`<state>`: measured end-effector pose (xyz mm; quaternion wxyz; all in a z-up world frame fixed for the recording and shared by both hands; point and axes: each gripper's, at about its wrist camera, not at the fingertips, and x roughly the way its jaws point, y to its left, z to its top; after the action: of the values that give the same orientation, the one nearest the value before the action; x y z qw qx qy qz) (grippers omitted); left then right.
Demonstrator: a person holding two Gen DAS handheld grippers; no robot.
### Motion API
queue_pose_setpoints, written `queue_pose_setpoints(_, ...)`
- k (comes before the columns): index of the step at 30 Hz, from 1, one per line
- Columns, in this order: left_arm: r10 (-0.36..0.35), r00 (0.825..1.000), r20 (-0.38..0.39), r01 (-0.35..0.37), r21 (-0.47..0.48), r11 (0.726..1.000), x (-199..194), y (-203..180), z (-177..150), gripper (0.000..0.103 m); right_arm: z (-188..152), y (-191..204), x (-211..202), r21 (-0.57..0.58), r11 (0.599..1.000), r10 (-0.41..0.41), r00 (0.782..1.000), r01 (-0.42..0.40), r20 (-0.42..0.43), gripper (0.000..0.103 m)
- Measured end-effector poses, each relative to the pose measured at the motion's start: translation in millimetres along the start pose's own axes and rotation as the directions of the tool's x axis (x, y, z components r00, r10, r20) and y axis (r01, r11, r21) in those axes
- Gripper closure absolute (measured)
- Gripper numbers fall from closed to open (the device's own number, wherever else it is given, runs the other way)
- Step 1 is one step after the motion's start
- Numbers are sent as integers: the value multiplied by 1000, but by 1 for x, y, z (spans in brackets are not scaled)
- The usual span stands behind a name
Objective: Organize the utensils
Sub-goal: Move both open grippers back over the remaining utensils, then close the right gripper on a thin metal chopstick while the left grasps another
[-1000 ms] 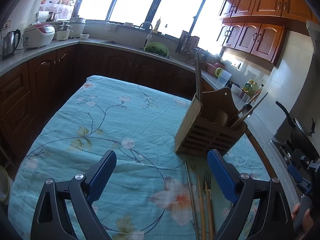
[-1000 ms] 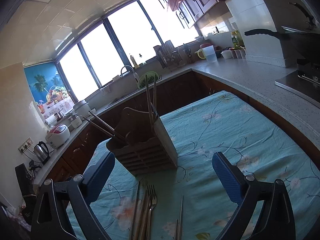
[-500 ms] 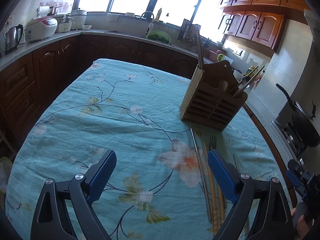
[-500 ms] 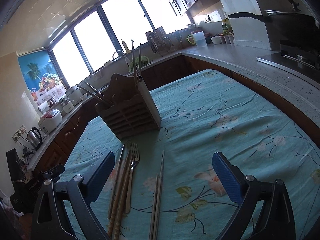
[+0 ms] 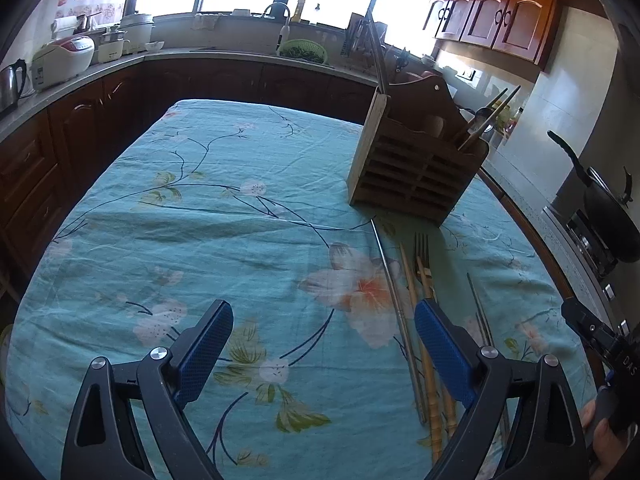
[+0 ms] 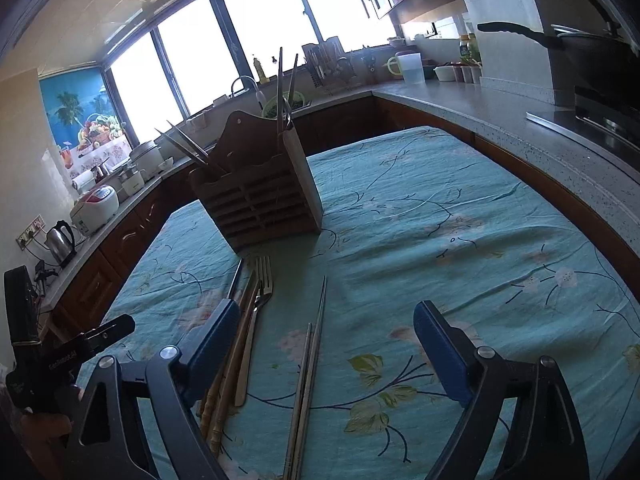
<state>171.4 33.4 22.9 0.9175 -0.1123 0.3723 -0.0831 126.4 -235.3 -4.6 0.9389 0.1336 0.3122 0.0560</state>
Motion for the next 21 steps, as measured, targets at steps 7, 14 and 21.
queue_pose_setpoints(7,-21,998,-60,23,38,999,28,-14,9,12,2,-2,22,3,1000,8,998,-8,-68,40)
queue_pose_setpoints(14,-13,994,-107,24,101,995,64,-32,34,22,9,2,47,-15,1000,7,992,-9,-123,48)
queue_pose_setpoints(21,16,987,-160,9,149,989,111,-42,57,39,15,5,76,-53,999,-13,984,3,-178,57)
